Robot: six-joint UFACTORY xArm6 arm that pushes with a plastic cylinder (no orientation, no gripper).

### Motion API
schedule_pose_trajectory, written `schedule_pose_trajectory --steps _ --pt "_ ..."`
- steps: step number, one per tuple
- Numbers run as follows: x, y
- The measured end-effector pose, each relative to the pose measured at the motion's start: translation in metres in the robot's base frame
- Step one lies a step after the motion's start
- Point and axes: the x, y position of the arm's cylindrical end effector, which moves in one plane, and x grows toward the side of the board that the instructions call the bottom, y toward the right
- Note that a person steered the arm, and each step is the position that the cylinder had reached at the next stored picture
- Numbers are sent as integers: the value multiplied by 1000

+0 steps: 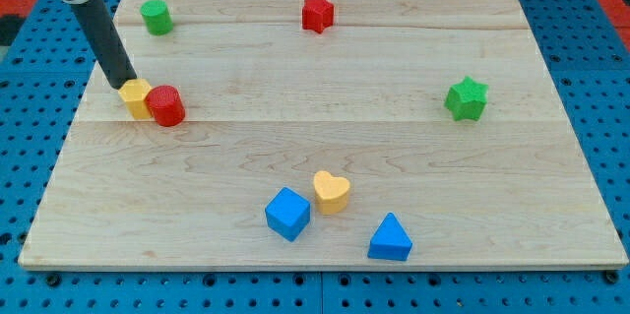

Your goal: Push the yellow hexagon into the red circle

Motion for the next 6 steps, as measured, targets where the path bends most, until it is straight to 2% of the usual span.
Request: schedule_pose_trajectory --steps 3,4,6 --pt "0 4" --pt "2 -10" --pt "32 -25"
